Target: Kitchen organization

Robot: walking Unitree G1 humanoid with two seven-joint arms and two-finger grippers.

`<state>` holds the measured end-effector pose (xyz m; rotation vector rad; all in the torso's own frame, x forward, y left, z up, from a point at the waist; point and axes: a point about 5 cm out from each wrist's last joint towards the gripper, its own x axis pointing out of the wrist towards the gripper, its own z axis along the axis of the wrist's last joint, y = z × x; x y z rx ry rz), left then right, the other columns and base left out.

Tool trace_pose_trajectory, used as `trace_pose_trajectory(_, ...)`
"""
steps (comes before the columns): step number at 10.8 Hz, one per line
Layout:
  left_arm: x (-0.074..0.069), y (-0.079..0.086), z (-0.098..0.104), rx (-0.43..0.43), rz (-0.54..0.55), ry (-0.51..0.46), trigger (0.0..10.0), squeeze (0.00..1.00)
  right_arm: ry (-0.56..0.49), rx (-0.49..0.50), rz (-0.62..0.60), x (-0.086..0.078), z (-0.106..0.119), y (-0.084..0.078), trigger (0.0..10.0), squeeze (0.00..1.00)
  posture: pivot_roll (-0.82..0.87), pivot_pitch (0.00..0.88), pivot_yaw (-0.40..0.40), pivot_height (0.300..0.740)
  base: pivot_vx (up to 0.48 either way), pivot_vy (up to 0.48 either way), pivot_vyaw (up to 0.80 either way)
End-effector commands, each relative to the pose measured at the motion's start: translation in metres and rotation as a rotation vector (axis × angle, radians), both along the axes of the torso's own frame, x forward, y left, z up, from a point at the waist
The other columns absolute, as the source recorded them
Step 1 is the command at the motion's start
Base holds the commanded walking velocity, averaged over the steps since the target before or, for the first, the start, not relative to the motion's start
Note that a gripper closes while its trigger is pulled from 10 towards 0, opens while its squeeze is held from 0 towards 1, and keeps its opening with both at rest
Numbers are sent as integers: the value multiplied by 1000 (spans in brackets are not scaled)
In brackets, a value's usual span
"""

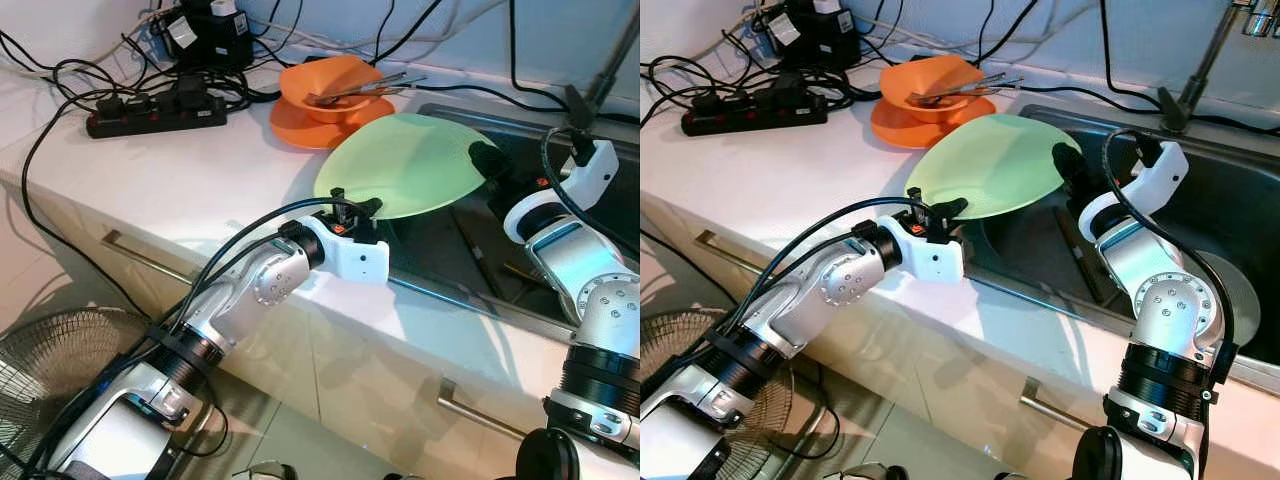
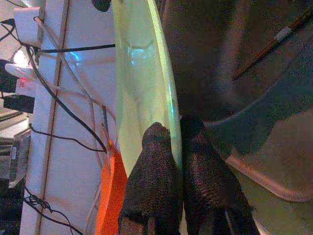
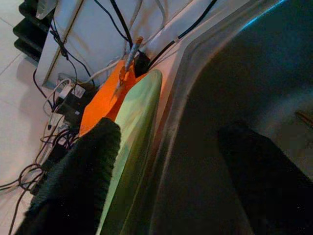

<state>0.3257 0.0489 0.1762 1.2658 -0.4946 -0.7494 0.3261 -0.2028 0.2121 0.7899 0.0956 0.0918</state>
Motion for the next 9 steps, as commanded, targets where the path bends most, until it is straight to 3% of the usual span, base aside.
trace_pose_trajectory(1,2,7,-19,65,45,55,10000,0,-2,-11,6,-2,1,2,0,0,59,85,53,740,0,0,0)
trace_pose_trajectory(6,2,7,-19,66,48,46,10000,0,-11,-1,16,-1,2,5,0,0,59,85,52,740,0,0,0)
trace_pose_trajectory(7,2,7,-19,62,47,48,10000,800,-9,-1,17,-1,1,6,0,0,59,85,52,740,0,0,0)
trace_pose_trajectory(8,2,6,-19,56,45,49,10000,1000,-8,-1,18,-1,1,6,0,0,56,83,53,740,0,0,0)
trace_pose_trajectory(9,2,5,-19,52,44,47,10000,1000,-8,-1,18,-1,1,6,0,0,56,80,52,740,0,0,0)
